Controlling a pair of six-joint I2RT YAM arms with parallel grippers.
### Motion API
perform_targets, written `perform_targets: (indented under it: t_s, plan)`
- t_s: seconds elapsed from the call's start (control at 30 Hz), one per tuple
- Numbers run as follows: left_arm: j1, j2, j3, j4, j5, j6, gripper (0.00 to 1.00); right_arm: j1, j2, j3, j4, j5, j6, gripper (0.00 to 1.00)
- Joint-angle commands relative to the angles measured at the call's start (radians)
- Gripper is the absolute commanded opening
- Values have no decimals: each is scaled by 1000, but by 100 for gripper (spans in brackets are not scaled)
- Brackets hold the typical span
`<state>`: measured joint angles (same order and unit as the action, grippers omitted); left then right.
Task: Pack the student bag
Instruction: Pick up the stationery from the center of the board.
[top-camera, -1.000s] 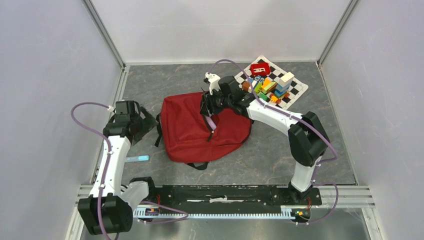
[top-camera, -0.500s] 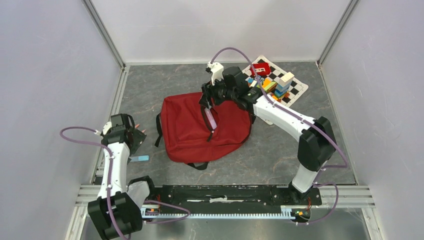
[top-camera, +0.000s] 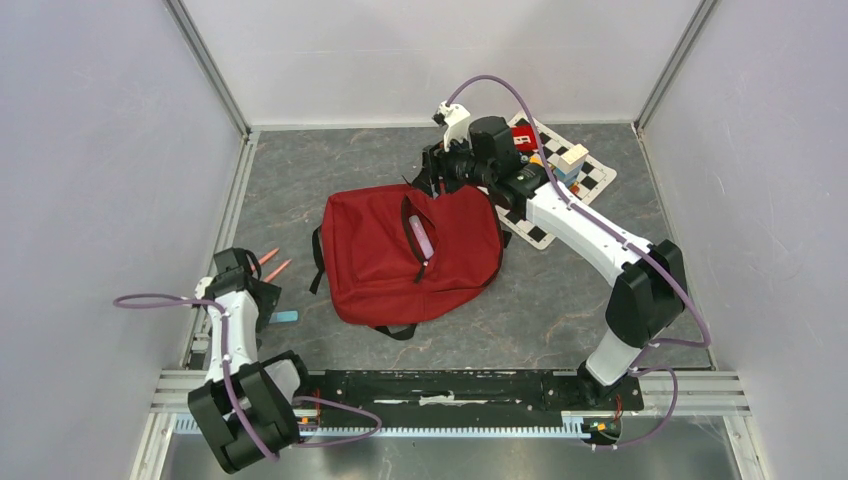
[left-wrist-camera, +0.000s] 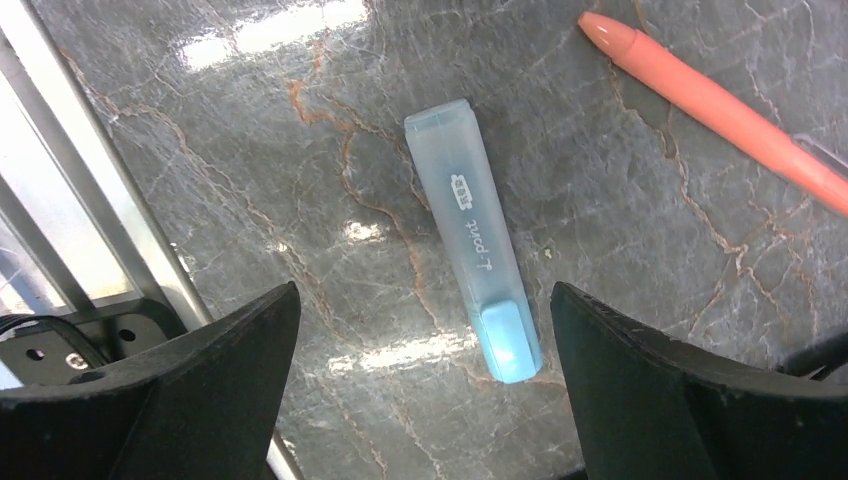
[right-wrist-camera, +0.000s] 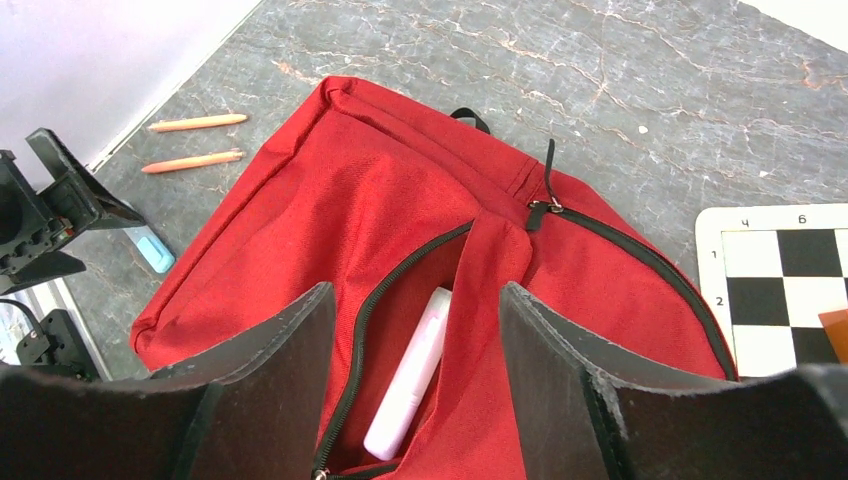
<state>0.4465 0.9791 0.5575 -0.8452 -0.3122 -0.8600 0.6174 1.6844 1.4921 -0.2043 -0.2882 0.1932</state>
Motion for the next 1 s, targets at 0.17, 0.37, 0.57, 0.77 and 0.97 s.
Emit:
perform_targets:
  t_s: [0.17,0.37,0.57,0.77,0.97]
  plan:
    - [46,53,-42,185,20,-30,93,0,-1,42,25,-63,30,62]
    - [50,121,-25,251,25,-1,88,0,6,49,12,-55,22,62]
    - [54,192,-23,289,34,-1,74,0,13,55,1,-59,18,61]
    - [54,175,-3,276,38,29,42,0,24,65,0,-55,16,61]
    - [54,60,-18,245,83,70,20,-3,34,95,-32,-41,-13,61]
